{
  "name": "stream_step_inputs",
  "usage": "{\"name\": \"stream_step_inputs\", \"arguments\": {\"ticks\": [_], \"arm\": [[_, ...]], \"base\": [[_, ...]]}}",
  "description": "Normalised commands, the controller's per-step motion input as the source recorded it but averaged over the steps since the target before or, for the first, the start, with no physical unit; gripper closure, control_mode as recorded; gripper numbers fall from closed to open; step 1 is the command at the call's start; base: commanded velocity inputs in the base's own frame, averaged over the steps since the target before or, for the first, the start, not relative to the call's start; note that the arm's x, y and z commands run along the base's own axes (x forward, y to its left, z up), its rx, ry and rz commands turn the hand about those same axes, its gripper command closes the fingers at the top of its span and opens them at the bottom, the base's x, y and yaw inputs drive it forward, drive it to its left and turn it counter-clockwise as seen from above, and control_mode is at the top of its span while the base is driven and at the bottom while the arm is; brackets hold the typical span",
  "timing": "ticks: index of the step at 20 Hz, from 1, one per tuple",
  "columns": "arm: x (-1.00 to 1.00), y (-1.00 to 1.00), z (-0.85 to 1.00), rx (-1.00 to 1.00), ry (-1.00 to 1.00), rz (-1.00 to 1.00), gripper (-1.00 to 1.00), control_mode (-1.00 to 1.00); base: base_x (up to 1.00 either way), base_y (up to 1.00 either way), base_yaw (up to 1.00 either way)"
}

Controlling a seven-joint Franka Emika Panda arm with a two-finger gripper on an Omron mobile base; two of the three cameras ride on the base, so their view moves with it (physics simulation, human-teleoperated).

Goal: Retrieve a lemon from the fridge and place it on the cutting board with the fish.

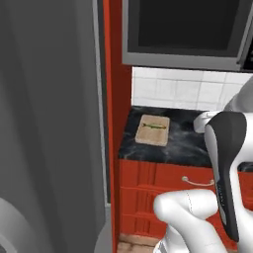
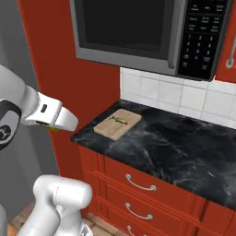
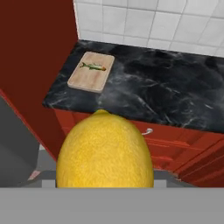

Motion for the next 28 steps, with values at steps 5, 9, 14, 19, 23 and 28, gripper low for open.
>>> {"name": "stream_step_inputs", "arguments": {"ticks": [5, 9, 14, 19, 23, 28], "arm": [[0.00, 0.00, 0.00, 0.00, 0.00, 0.00, 1.00, 1.00], [0.00, 0.00, 0.00, 0.00, 0.00, 0.00, 1.00, 1.00], [0.00, 0.00, 0.00, 0.00, 0.00, 0.00, 1.00, 1.00], [0.00, 0.00, 0.00, 0.00, 0.00, 0.00, 1.00, 1.00], [0.00, 0.00, 0.00, 0.00, 0.00, 0.00, 1.00, 1.00], [0.00, 0.00, 0.00, 0.00, 0.00, 0.00, 1.00, 1.00]], "base": [[0.43, -0.17, 0.40], [0.56, -0.26, 0.24], [0.26, -0.28, 0.05], [0.00, -0.04, 0.00], [0.00, 0.00, 0.00], [0.00, 0.00, 0.00]]}}
